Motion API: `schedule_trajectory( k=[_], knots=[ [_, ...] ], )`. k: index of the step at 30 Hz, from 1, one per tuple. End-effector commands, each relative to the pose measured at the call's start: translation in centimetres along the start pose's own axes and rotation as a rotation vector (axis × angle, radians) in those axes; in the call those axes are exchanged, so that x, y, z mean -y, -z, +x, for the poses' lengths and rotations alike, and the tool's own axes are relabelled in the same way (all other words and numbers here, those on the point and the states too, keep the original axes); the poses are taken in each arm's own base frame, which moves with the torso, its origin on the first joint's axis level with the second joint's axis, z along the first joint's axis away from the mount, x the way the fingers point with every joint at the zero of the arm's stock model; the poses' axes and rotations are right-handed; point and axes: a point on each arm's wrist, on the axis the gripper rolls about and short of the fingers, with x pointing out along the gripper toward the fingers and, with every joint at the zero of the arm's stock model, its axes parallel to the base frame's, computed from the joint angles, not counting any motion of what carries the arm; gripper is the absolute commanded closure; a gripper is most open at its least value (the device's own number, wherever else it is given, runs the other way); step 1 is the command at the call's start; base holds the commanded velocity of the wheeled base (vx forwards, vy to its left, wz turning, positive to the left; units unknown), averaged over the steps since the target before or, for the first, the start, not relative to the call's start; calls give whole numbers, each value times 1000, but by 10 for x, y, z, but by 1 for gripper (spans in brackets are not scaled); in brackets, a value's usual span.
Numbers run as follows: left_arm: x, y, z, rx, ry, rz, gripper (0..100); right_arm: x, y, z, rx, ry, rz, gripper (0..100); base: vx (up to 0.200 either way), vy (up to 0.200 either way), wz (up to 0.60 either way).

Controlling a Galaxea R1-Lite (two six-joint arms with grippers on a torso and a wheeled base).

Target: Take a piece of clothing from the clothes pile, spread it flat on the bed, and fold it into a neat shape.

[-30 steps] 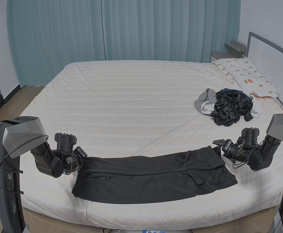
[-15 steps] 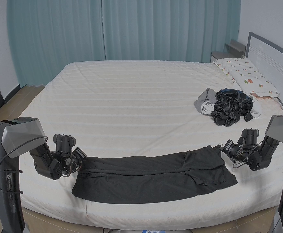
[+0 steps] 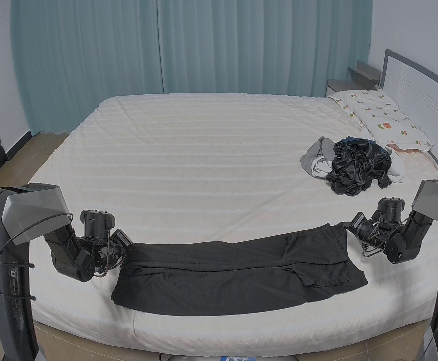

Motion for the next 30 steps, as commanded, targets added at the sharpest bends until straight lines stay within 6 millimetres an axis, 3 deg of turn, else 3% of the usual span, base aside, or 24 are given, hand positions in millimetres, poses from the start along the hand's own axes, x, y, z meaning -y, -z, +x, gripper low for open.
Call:
schedule_trajectory(
  k=[1,8,10,15,24,30],
  knots=[
    [-1,0,-1,-2,-4,-1,0,4,1,1,-3,8,5,0,0,0,0],
    [-3,-9,-13,6,7,-20,0,3,-2,-7,21,-5,6,0,0,0,0],
    [0,-22,-33,-10,66,-33,0,4,-9,-24,43,-10,17,0,0,0,0],
    [2,-21,-60,-110,164,-19,0,5,-1,-34,13,-14,50,0,0,0,0],
    [-8,-3,-71,-183,148,110,0,6,4,-37,9,-17,47,0,-156,0,0],
    [-14,2,-73,-206,125,138,0,7,6,-37,4,-12,45,0,0,0,0]
  ],
)
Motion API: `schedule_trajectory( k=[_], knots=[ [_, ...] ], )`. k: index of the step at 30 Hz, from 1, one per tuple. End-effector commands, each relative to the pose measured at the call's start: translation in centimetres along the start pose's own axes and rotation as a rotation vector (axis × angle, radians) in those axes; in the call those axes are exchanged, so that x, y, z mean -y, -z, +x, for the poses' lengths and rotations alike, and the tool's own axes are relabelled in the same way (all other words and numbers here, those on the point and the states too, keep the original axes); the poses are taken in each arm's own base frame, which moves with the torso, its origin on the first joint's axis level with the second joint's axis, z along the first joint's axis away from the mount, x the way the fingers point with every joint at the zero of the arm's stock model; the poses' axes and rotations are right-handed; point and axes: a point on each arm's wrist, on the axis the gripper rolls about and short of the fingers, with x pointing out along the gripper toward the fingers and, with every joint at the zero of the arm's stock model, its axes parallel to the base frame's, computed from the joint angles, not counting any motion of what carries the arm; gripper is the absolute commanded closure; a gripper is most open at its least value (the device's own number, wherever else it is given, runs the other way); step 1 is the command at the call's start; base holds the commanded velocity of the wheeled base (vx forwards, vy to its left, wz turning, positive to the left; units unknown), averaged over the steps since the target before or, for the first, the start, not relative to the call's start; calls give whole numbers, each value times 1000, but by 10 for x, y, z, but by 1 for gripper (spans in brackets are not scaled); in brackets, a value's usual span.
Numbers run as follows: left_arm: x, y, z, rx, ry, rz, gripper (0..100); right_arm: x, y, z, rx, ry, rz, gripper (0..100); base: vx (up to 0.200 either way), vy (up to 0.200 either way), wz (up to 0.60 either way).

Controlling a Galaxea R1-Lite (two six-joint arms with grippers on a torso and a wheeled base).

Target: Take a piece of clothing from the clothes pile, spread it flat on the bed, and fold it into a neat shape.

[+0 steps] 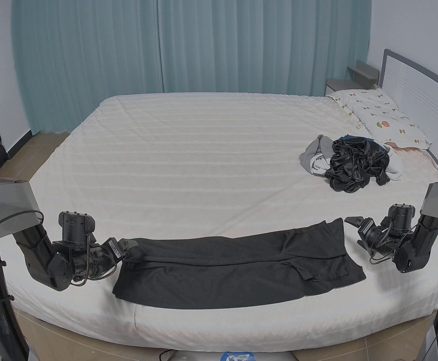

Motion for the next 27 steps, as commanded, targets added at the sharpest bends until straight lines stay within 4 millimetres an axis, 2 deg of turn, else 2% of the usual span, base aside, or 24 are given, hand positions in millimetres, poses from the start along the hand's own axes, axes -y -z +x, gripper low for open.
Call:
schedule_trajectory(
  k=[1,5,15,16,21,27],
  knots=[
    [-5,7,-4,-26,-20,27,0,0,1,-1,-3,1,-1,0,0,0,0],
    [-12,16,-2,-56,-41,94,0,0,2,-1,-6,2,-2,0,0,0,0],
    [-16,33,9,-116,-75,127,0,-2,3,-1,-10,-1,-7,0,0,0,0],
    [-16,33,10,-114,-75,129,100,-2,3,-1,-10,-1,-7,0,0,0,0],
    [-19,32,8,-113,-101,142,100,-2,4,-2,-12,1,-11,0,0,0,0],
    [-25,34,6,-96,-231,196,100,-9,4,-10,-4,-4,-17,0,0,0,0]
  ],
)
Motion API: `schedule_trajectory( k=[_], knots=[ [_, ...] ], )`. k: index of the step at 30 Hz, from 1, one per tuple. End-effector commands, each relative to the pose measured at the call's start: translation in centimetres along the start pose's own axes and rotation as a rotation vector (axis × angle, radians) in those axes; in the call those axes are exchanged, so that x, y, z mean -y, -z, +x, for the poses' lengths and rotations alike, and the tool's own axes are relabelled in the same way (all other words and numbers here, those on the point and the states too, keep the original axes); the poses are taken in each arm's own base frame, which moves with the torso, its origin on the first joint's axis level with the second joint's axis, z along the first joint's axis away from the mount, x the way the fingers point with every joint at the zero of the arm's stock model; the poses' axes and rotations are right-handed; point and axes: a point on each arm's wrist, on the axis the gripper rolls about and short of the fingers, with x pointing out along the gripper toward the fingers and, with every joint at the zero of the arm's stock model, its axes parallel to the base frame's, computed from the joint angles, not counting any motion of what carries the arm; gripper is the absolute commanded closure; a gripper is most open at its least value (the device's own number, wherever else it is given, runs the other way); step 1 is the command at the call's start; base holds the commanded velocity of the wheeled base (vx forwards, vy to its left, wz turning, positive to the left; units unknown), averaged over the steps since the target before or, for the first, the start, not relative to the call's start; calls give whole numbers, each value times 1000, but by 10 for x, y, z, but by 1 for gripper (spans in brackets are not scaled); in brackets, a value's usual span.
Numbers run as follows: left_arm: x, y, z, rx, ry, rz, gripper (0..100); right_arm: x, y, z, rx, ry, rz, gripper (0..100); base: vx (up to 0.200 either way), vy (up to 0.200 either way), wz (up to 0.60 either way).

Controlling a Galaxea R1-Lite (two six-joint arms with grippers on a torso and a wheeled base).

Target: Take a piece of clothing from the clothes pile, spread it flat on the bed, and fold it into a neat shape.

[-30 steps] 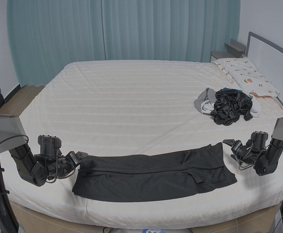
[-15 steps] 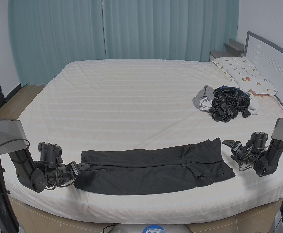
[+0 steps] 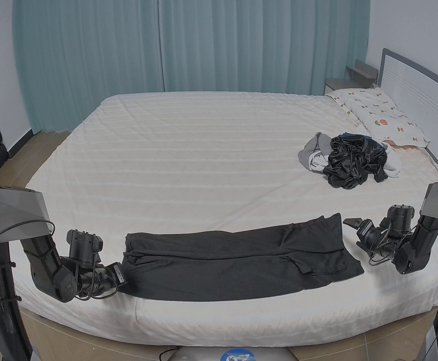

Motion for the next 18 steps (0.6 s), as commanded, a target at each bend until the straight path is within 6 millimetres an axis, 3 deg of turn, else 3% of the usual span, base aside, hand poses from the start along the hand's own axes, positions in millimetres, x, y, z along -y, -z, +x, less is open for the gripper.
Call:
schedule_trajectory(
  k=[1,11,12,18],
  knots=[
    [-2,2,1,-8,-37,10,100,-6,-1,-7,6,-7,-5,0,0,0,0],
    [0,-1,-1,17,-76,11,100,-43,1,-32,4,-79,-62,0,0,0,0],
    [0,-1,-2,19,-75,11,0,-47,2,-32,-3,-83,-66,0,0,0,0],
    [5,-12,-15,72,-36,-6,0,-66,15,-39,-104,-58,-69,0,0,0,0]
  ],
)
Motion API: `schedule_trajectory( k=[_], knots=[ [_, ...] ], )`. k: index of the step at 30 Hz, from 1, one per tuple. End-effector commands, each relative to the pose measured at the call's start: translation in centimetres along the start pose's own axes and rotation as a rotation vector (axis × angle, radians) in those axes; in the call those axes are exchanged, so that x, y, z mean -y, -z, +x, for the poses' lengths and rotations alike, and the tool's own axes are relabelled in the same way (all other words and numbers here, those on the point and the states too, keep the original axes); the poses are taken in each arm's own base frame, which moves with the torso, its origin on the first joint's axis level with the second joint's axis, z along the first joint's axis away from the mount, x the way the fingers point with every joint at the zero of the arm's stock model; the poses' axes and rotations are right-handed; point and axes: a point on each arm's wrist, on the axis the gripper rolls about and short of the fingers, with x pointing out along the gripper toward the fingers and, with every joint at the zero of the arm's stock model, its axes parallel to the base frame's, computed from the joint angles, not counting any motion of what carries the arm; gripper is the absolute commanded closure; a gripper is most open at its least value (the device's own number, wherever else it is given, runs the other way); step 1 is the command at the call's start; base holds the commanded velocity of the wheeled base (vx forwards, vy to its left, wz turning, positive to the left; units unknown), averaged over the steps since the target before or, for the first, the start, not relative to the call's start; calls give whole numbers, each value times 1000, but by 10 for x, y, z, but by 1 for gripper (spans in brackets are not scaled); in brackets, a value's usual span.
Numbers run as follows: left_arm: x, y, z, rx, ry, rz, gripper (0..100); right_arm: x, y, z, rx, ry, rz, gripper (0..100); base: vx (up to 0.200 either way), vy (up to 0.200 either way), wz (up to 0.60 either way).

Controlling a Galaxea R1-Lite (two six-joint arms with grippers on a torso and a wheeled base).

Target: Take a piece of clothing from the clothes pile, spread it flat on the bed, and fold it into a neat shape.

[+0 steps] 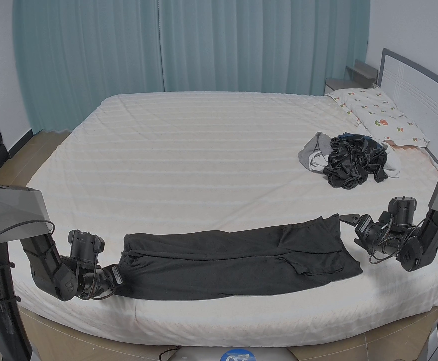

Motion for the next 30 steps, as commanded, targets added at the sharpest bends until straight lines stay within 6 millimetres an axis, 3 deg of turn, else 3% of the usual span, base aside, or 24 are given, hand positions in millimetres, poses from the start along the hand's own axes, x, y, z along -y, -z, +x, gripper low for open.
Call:
schedule_trajectory(
  k=[1,5,8,12,22,30],
  knots=[
    [5,-14,-16,60,47,-20,0,-24,9,-15,-45,-28,-17,0,0,0,0],
    [5,-24,-25,90,84,-53,0,-20,39,-27,-142,7,-4,0,0,0,0],
    [9,-31,-25,112,103,-102,0,-19,50,-25,-179,24,50,0,0,0,0],
    [13,-40,-24,137,125,-175,0,-13,57,-14,-204,50,118,0,0,0,0],
    [12,-40,-17,128,118,-183,0,-11,80,18,-183,124,77,0,0,0,0],
    [11,-38,-13,119,112,-183,0,-15,83,18,-172,116,67,0,0,0,0]
  ],
)
